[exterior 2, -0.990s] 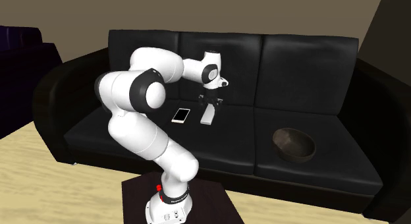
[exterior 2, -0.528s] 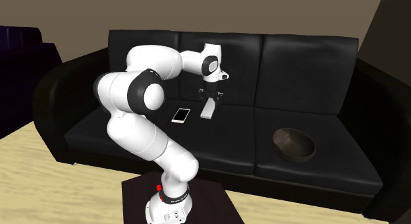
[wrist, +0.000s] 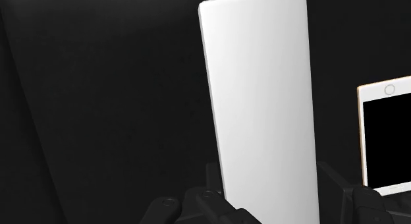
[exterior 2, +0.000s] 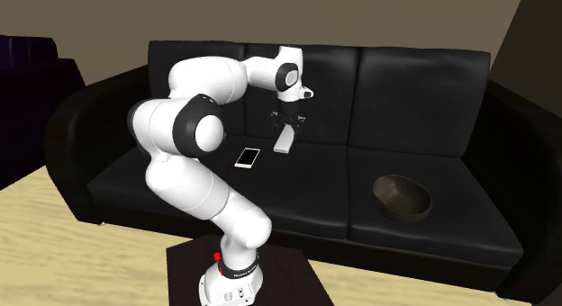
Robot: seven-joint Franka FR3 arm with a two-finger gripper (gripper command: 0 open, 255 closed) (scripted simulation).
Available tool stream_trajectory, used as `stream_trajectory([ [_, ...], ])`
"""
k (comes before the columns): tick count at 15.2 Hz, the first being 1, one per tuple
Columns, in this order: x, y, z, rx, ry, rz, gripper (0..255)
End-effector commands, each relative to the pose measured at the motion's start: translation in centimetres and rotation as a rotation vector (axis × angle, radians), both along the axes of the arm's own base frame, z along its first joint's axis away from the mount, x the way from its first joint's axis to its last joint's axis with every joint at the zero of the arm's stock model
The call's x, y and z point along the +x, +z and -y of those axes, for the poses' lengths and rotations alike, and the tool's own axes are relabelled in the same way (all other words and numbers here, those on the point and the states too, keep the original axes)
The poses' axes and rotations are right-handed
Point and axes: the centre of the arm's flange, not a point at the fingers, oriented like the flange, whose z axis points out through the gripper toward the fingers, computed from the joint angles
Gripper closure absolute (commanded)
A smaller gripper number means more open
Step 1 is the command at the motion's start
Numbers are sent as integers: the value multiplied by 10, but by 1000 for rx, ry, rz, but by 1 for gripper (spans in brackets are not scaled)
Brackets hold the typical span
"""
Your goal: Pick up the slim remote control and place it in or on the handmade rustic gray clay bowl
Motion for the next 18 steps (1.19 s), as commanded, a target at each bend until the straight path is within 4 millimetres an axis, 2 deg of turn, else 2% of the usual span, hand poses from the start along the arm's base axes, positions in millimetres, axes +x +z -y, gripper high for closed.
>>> stream_trajectory([
  [1, 8, 5, 11, 0, 0, 0, 255],
  [18, 138, 5, 194, 0, 0, 0, 255],
])
